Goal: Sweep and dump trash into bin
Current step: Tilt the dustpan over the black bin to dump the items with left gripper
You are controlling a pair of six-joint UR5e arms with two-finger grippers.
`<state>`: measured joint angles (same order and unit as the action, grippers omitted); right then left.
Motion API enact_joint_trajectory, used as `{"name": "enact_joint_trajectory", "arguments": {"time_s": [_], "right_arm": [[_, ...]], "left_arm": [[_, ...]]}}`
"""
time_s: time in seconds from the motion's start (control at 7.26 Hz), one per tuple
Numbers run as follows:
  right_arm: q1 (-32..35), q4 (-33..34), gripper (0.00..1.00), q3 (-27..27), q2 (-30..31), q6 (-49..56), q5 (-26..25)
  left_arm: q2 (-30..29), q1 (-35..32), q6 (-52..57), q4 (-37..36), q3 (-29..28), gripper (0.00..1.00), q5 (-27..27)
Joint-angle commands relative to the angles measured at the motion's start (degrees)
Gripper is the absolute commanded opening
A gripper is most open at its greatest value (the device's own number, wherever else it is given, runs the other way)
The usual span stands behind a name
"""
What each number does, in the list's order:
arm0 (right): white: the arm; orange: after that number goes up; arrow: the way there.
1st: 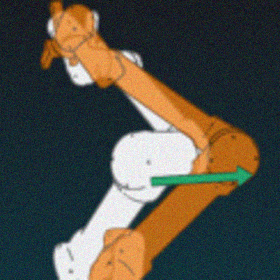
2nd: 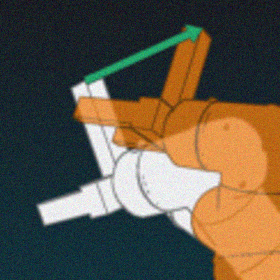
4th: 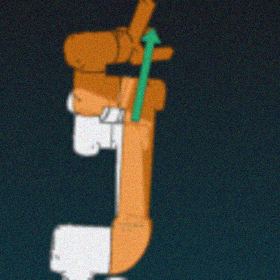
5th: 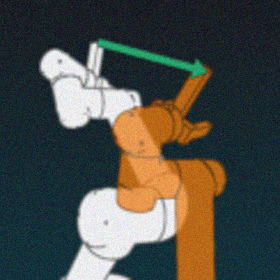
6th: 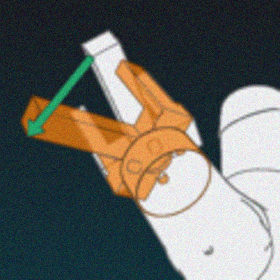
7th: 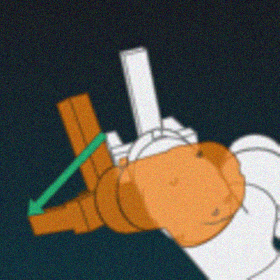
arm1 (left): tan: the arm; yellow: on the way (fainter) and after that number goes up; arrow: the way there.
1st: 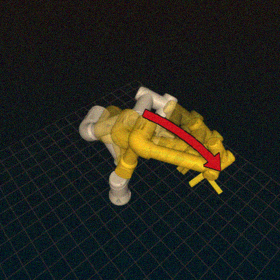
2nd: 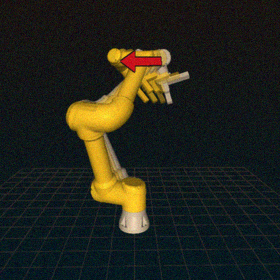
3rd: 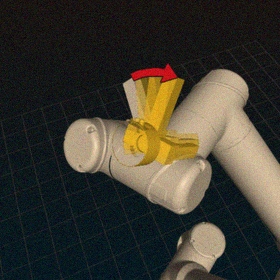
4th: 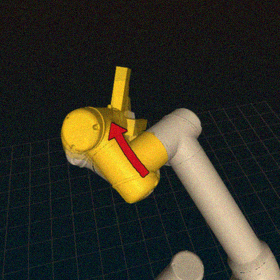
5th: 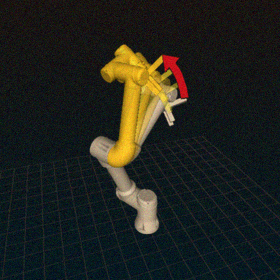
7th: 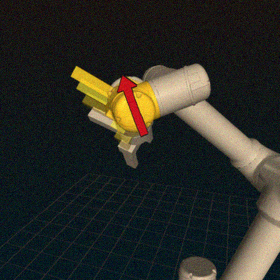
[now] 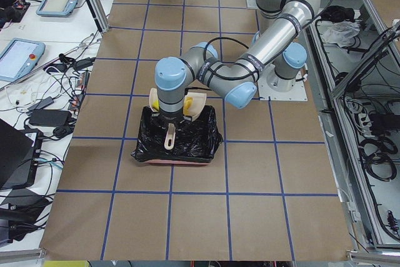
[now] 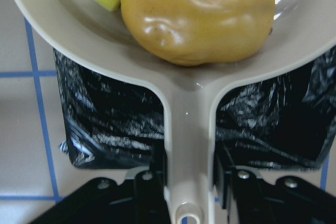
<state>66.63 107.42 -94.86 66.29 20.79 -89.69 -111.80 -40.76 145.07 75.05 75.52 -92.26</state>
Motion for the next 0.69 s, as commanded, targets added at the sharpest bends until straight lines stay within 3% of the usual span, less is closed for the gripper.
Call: {"name": "enact_joint_trajectory", "arguments": {"time_s": [0.0,0.14,0.41,0.55], "right_arm": [[-0.01,-0.10,0.01,-0.07,-0.63,-0.05,-0.13],[-0.18,-0.10,0.01,-0.41,-0.90,-0.05,-0.22],[-0.27,-0.02,0.01,-1.20,-0.73,-0.22,-0.13],[-0.27,-0.02,0.02,-1.21,-0.72,-0.22,-0.31]], "left_arm": [[-1.31,0.07,5.39,-11.35,-0.55,0.00,-7.99],[-1.14,-0.89,6.27,-17.16,0.06,0.00,-8.64],[-0.44,-5.62,5.31,-17.31,1.29,0.00,-17.38],[-0.61,-7.12,4.36,-17.65,1.90,0.00,-19.17]]}}
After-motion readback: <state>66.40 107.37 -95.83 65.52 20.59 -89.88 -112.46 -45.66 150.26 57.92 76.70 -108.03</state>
